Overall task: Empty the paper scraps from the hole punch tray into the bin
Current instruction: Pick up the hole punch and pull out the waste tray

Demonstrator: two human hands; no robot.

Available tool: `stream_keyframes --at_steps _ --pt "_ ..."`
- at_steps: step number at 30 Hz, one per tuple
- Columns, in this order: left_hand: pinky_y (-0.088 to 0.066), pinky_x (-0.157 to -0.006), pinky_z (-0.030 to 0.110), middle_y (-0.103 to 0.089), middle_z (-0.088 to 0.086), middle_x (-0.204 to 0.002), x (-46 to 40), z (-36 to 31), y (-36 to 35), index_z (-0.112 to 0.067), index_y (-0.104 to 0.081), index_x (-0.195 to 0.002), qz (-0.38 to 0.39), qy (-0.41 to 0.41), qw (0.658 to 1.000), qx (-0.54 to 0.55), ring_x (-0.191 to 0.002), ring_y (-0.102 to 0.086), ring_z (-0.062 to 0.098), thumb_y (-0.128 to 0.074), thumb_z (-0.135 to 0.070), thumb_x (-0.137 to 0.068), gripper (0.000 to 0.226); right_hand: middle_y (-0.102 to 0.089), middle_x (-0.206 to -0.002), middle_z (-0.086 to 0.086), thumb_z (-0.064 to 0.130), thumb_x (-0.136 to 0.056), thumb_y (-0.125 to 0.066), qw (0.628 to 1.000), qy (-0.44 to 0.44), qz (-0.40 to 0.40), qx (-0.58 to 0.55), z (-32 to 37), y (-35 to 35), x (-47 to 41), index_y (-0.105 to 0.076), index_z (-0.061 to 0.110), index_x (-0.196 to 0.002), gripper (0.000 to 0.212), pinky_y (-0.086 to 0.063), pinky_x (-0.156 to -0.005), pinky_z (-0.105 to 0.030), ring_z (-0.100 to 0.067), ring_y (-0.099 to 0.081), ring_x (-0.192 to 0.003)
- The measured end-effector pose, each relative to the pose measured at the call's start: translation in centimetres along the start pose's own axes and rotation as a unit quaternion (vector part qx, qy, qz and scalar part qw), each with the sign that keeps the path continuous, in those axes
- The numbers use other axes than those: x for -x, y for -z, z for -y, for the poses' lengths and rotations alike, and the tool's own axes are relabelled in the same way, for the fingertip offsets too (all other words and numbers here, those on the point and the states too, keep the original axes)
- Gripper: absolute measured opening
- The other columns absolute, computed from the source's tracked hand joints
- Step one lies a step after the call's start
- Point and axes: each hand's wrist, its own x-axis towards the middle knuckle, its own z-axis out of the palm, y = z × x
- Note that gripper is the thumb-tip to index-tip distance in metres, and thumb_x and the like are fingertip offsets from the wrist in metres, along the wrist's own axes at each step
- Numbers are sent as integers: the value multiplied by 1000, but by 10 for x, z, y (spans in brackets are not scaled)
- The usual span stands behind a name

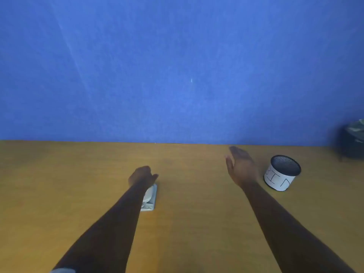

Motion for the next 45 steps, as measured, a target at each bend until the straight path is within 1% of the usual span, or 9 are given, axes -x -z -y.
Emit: stream_keyframes --at_steps 9,15,23,29,33,37,40,43,45 --pt "-43 -76 26 -65 9 -122 15 24 -20 -8 -58 -121 72 142 985 64 -111 -62 25 -70 -48 -76 61 -46 -145 -1 40 -98 -33 975 -37 211 55 -15 -44 40 -43 17 -139 48 -39 -105 -30 -15 -40 -134" --pt "-46 -79 27 -65 10 -121 16 27 -25 -7 -58 -121 77 184 976 93 -110 -63 25 -73 -43 -75 60 -51 -139 -4 39 -97 -32 950 -2 297 93 -9 -59 52 -48 15 -132 45 -44 -101 -32 -20 -46 -128" --pt "-50 -78 28 -67 12 -117 11 30 -25 -3 -59 -121 107 217 958 151 -104 -66 27 -75 -39 -72 62 -48 -141 -3 37 -98 -33 951 1 297 84 -9 -62 55 -46 16 -134 44 -43 -102 -31 -19 -45 -129" --pt "-54 -68 30 -63 12 -95 7 14 -26 0 -61 -114 123 194 950 211 -77 -64 27 -75 -37 -71 58 -48 -141 -2 33 -98 -34 953 7 293 81 -10 -60 53 -47 16 -134 42 -43 -102 -30 -18 -45 -129" --pt "-46 -54 28 -56 13 -86 6 -10 -21 2 -58 -109 182 149 909 343 -64 -56 25 -63 -25 -81 39 -47 -143 -3 32 -99 -33 948 3 309 76 -9 -58 51 -45 16 -136 42 -42 -104 -31 -18 -43 -131" --pt "-44 -57 26 -54 8 -74 14 -36 -14 -7 -58 -89 259 109 861 423 -62 -52 22 -51 -28 -88 22 -53 -138 -8 31 -99 -32 947 -24 317 39 -4 -54 36 -51 12 -131 42 -42 -103 -31 -22 -49 -126" --pt "-47 -60 29 -56 7 -74 18 -53 -14 -14 -59 -77 296 90 828 468 -65 -54 22 -40 -25 -89 25 -56 -137 -10 30 -100 -34 948 -68 307 -51 4 -45 21 -57 9 -128 42 -40 -102 -29 -24 -52 -125" --pt "-50 -62 34 -58 11 -78 19 -65 -19 -14 -57 -86 301 72 793 526 -66 -55 25 -33 -21 -91 26 -67 -112 -12 33 -97 -44 934 -142 281 -170 13 -38 3 -64 8 -120 40 -44 -98 -32 -23 -60 -107" --pt "-49 -64 36 -59 13 -80 20 -73 -23 -14 -58 -90 310 67 767 558 -68 -55 27 -29 -18 -92 29 -61 -94 -6 32 -94 -50 902 -197 268 -276 19 -34 -8 -66 5 -114 37 -48 -93 -37 -18 -55 -91"
